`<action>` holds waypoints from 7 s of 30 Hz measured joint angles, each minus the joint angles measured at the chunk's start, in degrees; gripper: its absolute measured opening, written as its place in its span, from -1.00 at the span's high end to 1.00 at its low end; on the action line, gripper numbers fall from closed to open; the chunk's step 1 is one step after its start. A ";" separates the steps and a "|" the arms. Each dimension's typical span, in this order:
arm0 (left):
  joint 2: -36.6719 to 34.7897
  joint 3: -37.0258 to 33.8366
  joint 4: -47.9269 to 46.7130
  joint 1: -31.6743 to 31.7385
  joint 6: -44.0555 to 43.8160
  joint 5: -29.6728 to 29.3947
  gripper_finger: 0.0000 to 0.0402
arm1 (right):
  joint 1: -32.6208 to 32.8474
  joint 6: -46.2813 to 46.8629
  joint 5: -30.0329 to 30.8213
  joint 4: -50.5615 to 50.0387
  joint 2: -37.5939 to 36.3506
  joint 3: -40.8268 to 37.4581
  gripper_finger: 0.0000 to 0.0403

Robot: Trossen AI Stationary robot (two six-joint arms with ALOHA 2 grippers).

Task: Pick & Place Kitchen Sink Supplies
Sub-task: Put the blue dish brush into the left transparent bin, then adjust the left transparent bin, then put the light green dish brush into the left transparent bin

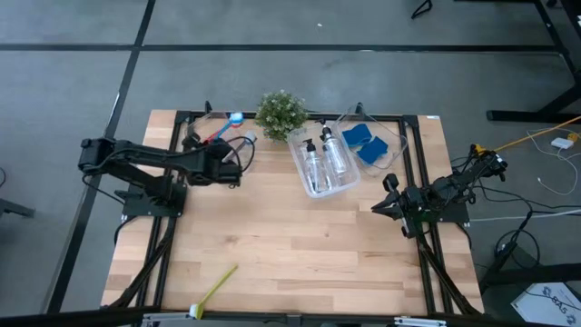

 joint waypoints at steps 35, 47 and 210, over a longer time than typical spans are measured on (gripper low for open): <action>-16.33 -6.49 12.21 6.15 7.41 11.56 0.91 | 0.00 0.00 -0.01 0.01 0.01 0.00 0.84; -16.78 -6.44 6.57 10.45 3.23 11.48 0.91 | -0.01 -0.01 -0.01 0.00 0.01 -0.01 0.84; 23.41 19.81 28.30 -57.48 -40.85 63.67 0.86 | 0.01 -0.02 0.00 0.01 0.01 0.00 0.84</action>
